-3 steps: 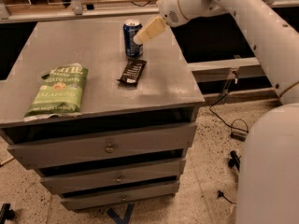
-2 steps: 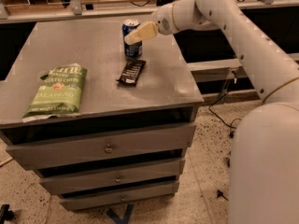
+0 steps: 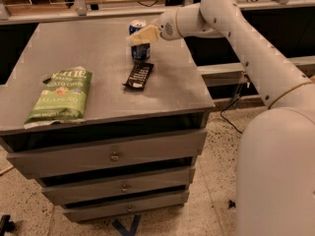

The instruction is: Move pepsi can near green jalapeno chip bag

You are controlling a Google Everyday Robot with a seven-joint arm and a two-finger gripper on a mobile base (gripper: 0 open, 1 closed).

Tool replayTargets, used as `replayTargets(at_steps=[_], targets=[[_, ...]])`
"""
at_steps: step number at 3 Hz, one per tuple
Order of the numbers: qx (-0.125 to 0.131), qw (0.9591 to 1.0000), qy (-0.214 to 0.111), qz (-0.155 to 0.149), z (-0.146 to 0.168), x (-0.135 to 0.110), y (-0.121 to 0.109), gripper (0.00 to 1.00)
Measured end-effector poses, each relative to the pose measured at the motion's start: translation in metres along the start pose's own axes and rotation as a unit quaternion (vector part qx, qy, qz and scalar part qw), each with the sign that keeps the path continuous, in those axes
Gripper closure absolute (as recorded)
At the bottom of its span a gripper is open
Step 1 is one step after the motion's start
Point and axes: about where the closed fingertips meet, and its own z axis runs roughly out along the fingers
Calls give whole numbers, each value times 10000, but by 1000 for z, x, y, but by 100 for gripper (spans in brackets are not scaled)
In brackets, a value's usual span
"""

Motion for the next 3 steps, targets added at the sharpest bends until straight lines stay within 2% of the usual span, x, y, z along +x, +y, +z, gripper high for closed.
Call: replayTargets(at_steps=[1, 2, 3], targets=[[-26, 10000, 9, 0, 3, 1, 2, 42], [-188, 9997, -83, -94, 8, -8, 9, 73], [-440, 9984, -112, -329, 27, -24, 27, 100]])
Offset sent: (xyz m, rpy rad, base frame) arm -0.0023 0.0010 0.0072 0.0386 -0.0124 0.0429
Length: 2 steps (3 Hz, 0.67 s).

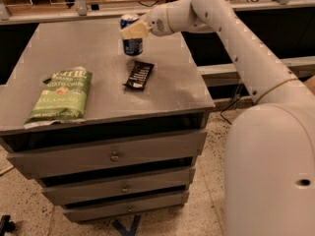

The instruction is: Move pepsi can near green jalapeno chip bag

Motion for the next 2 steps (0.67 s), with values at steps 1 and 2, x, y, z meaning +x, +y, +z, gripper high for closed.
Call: replayTargets(at_steps=[1, 2], targets=[[-283, 9994, 53, -170, 31, -10, 17, 100], [-508, 9984, 142, -222, 58, 2, 32, 100]])
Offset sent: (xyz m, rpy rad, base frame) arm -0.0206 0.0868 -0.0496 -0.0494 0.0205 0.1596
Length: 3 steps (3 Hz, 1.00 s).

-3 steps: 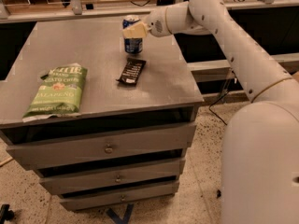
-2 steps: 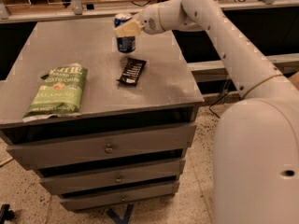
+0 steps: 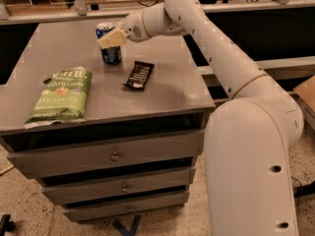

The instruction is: Move pepsi can near green jalapeno chip bag

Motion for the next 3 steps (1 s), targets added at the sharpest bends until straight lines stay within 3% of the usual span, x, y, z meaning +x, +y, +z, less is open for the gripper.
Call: replayTargets(at_steps=[1, 3], targets=[[-183, 9998, 12, -32, 13, 7, 10, 100], [-185, 9998, 12, -31, 11, 2, 10, 100]])
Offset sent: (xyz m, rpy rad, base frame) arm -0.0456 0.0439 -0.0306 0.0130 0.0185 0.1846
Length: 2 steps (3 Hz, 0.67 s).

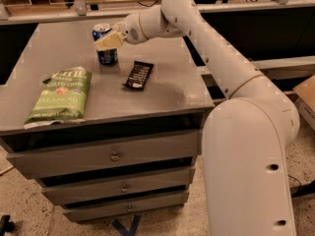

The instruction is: Move pepsi can near green jalapeno chip bag

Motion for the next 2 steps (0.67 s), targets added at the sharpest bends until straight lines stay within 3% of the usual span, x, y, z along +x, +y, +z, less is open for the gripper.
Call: replayTargets(at_steps=[1, 2], targets=[[-448, 9988, 2, -200, 10, -6, 25, 100], [-880, 9939, -80, -663, 10, -26, 56, 100]])
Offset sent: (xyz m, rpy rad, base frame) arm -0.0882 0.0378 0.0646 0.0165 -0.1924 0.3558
